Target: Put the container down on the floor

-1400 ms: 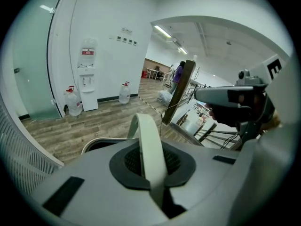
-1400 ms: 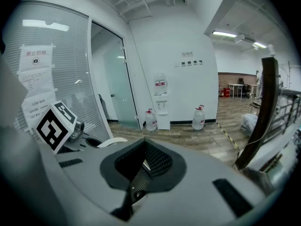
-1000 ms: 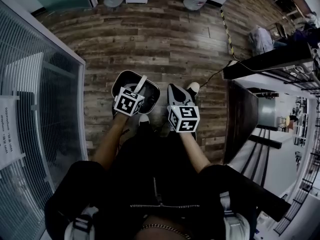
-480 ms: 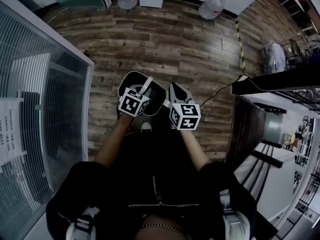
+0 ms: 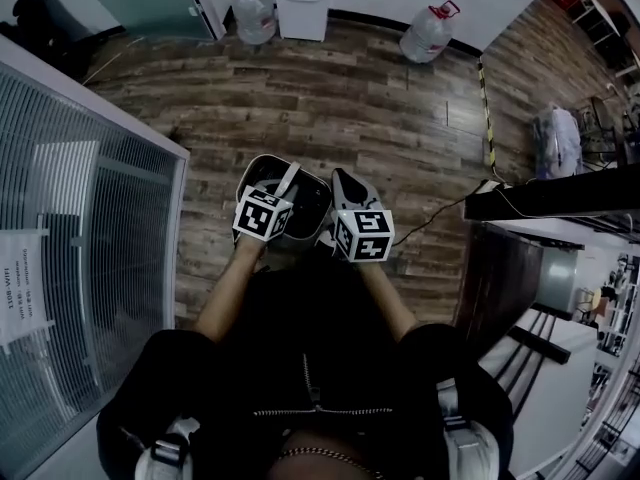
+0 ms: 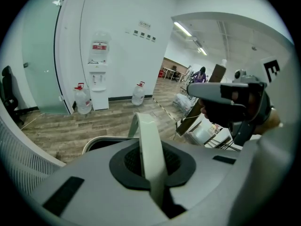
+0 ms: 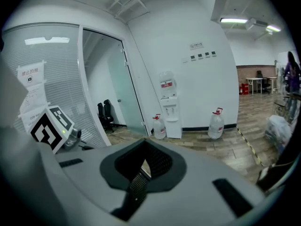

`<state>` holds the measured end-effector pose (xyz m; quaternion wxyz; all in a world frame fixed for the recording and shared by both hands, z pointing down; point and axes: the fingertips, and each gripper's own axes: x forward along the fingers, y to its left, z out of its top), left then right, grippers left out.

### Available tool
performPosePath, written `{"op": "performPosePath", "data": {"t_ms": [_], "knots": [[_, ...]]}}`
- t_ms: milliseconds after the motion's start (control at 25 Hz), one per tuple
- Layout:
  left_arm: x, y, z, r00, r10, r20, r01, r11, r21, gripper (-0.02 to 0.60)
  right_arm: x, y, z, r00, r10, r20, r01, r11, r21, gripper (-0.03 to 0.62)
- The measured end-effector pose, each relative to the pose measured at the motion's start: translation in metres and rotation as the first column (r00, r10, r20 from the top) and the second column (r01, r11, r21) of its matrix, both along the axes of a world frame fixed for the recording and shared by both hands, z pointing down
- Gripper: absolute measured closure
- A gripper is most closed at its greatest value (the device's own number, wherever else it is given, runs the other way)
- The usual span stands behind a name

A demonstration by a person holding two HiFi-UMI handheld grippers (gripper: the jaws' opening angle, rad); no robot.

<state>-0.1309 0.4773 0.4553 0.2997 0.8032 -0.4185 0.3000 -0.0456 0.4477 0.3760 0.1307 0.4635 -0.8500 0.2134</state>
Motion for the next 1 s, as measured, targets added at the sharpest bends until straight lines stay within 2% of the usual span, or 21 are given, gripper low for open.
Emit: {"op": "performPosePath", "data": {"t_ms": [280,640,1000], "knots": [[0.023,-0.044,-0.003,0.999,-0.04,-0.022,0.04,0.999,-0.01,0.566,0.029,-0.041,0.003,1.0,-0.014,0.015,0.014,1.0,-0.002,0.583],[0.044,-0.08,-0.007,1.0,0.004,0.006,-0.004,1.0,0.002,0.566,0.05,-0.068,0.009,0.998,0.037,0.042,-0.036,0.999,-0.016,0.583],[0.051,-0.136,-0.005,0.999,0.029,-0.028,-0.029,1.0,0.0,0.566,0.051,-0.114,0.011,0.998,0.061,0.01,-0.061,0.998,-0.024,0.583]]}}
